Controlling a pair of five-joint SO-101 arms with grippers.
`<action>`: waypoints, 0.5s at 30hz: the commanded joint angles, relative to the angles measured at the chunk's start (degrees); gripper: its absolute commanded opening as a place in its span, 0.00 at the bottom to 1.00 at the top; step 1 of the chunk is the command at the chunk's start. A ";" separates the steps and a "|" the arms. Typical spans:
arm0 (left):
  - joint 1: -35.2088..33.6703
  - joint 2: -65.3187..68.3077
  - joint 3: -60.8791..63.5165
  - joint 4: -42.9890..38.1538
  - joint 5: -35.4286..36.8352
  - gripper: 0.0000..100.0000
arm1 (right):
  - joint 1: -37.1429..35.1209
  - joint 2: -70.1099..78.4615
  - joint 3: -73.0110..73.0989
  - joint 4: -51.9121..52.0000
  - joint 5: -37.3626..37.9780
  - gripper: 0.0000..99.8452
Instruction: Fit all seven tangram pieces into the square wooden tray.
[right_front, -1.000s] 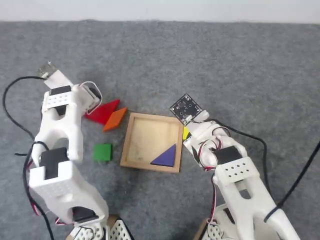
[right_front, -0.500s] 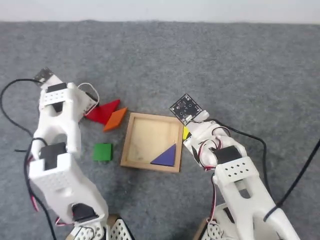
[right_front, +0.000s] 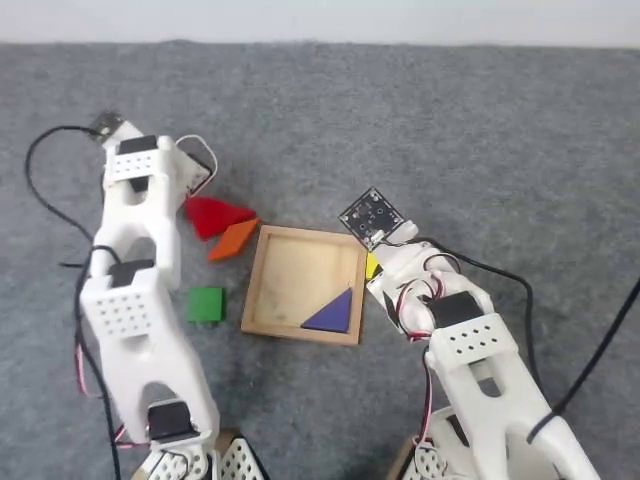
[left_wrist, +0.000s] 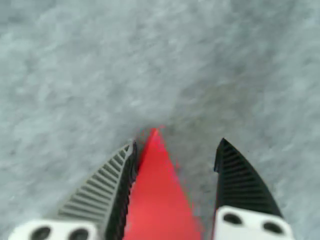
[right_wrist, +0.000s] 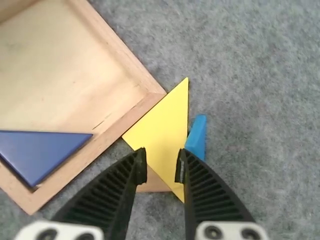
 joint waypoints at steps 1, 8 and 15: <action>2.29 2.81 -11.56 2.81 0.70 0.25 | -0.40 -2.95 -3.34 0.66 0.79 0.10; 6.33 14.15 -33.54 14.15 0.26 0.25 | -0.40 -2.95 -3.34 0.66 0.79 0.10; 4.57 18.73 -55.87 34.90 -3.16 0.25 | -0.40 -2.86 -3.34 0.66 0.88 0.10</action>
